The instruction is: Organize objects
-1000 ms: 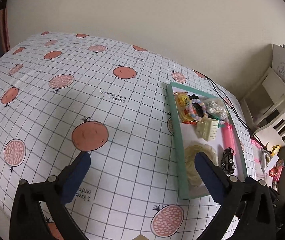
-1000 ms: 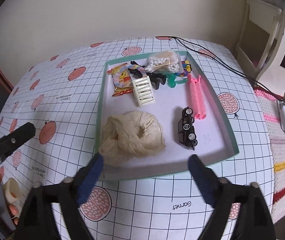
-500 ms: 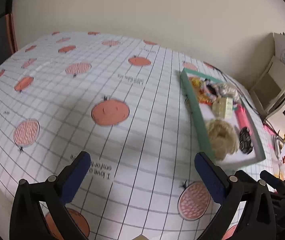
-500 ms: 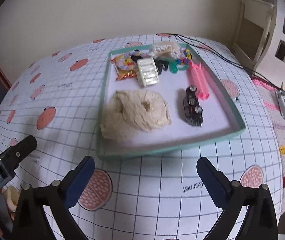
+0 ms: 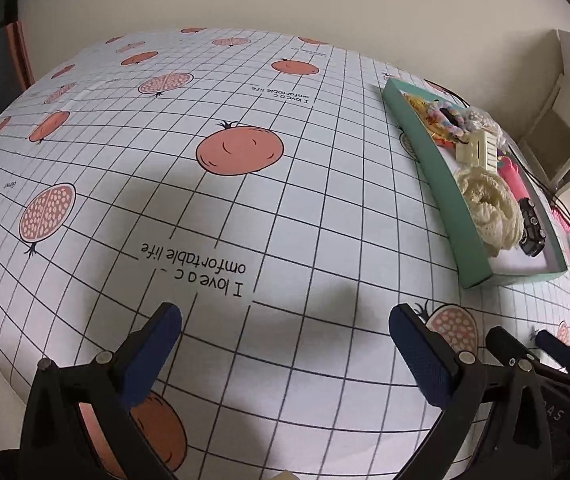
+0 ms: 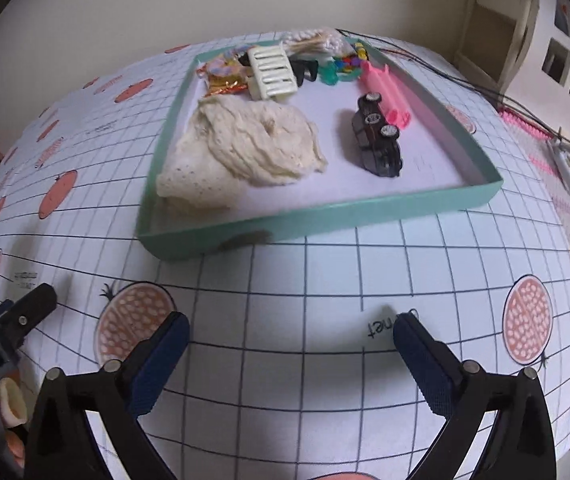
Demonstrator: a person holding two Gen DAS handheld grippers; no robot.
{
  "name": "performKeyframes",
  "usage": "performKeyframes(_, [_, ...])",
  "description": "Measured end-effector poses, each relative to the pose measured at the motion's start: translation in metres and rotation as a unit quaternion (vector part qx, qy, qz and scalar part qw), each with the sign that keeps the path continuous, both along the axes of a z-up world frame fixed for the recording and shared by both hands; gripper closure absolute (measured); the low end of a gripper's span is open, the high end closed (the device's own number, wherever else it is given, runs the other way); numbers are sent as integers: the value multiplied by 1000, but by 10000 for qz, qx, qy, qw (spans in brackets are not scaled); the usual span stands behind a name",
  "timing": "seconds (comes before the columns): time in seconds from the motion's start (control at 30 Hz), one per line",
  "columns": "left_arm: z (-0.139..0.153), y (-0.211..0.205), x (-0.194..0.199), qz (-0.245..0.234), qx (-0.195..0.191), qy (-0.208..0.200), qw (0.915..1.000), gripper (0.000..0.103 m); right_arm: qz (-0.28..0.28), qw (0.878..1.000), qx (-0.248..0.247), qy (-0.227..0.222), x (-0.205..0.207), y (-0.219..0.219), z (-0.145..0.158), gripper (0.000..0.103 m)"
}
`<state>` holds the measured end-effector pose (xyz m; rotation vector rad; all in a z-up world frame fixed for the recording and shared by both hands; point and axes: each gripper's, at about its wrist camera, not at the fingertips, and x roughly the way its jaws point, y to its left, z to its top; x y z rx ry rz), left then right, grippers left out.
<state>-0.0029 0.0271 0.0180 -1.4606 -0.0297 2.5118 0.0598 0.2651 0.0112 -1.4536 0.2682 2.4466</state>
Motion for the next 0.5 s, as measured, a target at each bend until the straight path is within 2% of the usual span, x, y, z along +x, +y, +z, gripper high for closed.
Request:
performKeyframes(0.27, [-3, -4, 0, 40, -76, 29, 10000, 0, -58, 9998, 167, 31, 7, 3, -2, 0])
performKeyframes(0.43, [-7, 3, 2, -67, -362, 130, 9992, 0, -88, 9997, 186, 109, 8, 3, -2, 0])
performKeyframes(0.5, [-9, 8, 2, -127, -603, 154, 9980, 0, -91, 9997, 200, 142, 5, 3, -2, 0])
